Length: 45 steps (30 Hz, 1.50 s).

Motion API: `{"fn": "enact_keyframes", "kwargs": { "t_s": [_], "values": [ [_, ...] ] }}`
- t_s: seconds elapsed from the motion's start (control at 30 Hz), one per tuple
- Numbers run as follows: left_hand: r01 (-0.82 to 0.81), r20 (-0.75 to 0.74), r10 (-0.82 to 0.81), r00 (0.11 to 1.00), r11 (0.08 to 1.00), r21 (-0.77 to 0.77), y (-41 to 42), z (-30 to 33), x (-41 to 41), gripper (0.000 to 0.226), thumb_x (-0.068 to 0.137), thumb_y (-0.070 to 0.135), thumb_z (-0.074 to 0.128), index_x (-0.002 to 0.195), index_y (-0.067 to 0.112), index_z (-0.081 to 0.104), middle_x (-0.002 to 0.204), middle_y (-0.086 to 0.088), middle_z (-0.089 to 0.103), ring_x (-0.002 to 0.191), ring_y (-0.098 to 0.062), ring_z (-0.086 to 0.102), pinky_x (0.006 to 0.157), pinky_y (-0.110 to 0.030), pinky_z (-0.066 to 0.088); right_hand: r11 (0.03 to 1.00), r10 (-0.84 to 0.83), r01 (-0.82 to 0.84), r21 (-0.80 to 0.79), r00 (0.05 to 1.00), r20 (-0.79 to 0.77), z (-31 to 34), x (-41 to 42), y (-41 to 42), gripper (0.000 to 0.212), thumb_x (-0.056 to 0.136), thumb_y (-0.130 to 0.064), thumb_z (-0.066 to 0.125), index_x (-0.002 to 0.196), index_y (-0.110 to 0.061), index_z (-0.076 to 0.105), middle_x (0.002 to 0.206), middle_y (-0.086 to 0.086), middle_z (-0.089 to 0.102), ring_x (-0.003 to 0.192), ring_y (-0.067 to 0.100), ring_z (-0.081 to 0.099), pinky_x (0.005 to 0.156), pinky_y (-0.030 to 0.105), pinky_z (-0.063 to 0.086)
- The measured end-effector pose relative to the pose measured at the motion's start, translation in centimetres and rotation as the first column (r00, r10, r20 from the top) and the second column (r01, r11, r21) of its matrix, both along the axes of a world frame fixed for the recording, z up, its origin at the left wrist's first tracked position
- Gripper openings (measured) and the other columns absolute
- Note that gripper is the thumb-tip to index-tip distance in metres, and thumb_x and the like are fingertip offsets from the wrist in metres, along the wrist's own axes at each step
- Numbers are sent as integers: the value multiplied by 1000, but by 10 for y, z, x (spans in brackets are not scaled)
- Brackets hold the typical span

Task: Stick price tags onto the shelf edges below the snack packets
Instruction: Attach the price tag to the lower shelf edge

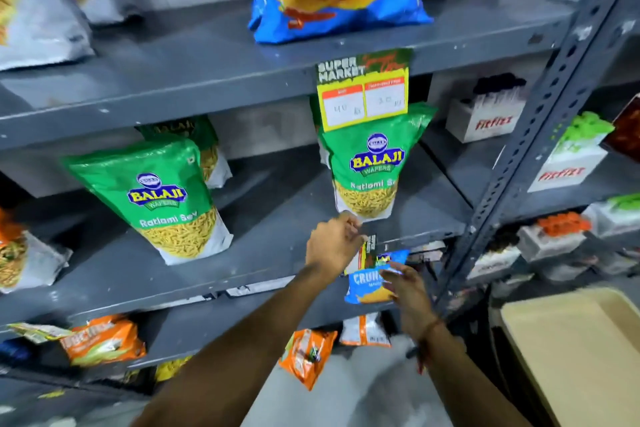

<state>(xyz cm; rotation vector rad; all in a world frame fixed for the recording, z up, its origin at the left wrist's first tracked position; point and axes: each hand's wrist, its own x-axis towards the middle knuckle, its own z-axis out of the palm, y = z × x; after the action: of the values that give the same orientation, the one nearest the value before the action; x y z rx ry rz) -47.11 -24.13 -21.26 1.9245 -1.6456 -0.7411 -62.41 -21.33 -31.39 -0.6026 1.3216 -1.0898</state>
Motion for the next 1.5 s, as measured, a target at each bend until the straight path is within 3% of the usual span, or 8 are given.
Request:
{"fn": "enact_keyframes", "kwargs": {
  "t_s": [0.13,0.33,0.63,0.9,1.17,1.33,1.4,1.5],
  "values": [
    [148,198,-174,965,979,140,-15,-14,-10,53,76,20,54,127,36,56,125,-7,69,115,-36,64,95,-46,54,990,-12,-26,139,964,266,-25,12,5,30,95,-5,52,120,-21,51,86,-9,71,84,9,61,73,21,42],
    [117,260,-133,956,990,76,-26,-24,-22,35,84,23,60,115,36,67,122,-5,71,113,-37,62,91,-41,54,987,-25,-35,158,932,361,-30,26,-8,22,94,-19,59,115,-23,57,117,-3,63,118,14,54,100,29,38],
    [-73,118,75,990,997,-21,-6,-41,-10,21,83,43,66,88,24,74,86,-1,78,89,-29,71,74,-35,57,994,-106,109,-24,988,115,-21,7,-3,8,83,-10,71,81,-18,68,78,-3,70,73,8,64,65,25,45],
    [-321,-127,325,937,946,50,21,-70,-6,26,83,43,72,75,18,70,78,-1,76,82,-25,70,63,-26,41,944,-127,30,-329,952,-279,-10,-8,-24,15,77,-9,77,73,-24,78,82,6,78,83,24,74,80,36,56],
    [-333,-66,333,941,943,12,16,-76,-9,31,86,47,66,78,17,69,85,-2,78,86,-29,71,67,-32,51,948,-204,116,-297,938,-282,-14,1,-42,15,76,-7,78,75,-22,78,78,2,78,78,23,74,78,38,58],
    [-387,-48,389,920,921,55,22,-75,1,48,81,57,68,60,17,52,73,-10,73,78,-33,68,62,-30,45,928,-321,212,-306,870,-374,-9,-4,-42,24,72,-15,83,62,-11,62,64,16,67,54,5,55,57,25,49],
    [-439,-64,443,894,895,77,29,-76,13,52,80,57,67,56,15,48,72,-12,73,80,-35,67,64,-31,47,928,-328,210,-308,853,-406,-14,-18,-40,23,77,-18,77,63,-19,58,62,3,66,52,1,52,57,16,41],
    [-530,-83,538,839,842,102,52,-84,40,54,80,56,66,55,15,43,72,-14,71,84,-40,66,68,-36,51,897,-365,231,-377,868,-336,-18,-22,-35,7,68,-32,68,66,-36,61,63,-20,63,59,-3,52,71,26,41]
  ]
}}
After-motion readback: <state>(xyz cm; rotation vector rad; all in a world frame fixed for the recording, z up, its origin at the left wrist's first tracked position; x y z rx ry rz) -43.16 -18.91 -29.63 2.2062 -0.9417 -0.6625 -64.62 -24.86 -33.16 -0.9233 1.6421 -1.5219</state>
